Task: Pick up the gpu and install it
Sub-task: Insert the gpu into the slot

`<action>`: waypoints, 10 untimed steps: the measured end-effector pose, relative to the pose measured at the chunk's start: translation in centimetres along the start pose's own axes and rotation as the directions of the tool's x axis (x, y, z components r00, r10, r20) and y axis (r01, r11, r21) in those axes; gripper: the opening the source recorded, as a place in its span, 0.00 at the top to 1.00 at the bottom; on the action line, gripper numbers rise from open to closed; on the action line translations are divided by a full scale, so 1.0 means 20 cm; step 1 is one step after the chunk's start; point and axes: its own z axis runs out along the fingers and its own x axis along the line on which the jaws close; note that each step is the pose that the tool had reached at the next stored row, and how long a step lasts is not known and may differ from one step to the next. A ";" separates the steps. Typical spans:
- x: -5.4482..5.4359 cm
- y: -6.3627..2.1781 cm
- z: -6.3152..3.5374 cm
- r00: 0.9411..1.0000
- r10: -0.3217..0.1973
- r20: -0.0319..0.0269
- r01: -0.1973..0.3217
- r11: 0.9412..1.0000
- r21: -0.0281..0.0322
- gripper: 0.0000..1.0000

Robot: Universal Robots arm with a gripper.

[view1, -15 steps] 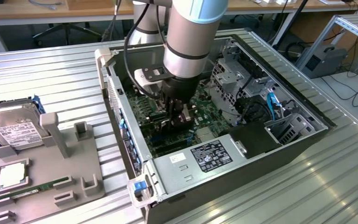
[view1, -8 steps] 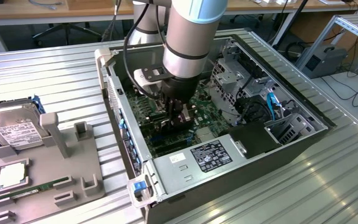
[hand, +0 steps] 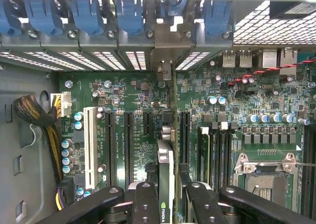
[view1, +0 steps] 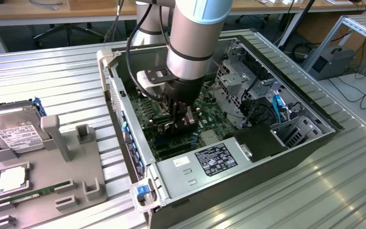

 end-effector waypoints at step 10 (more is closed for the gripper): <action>0.00 0.000 0.003 1.000 0.000 0.000 0.000 1.000 0.000 0.73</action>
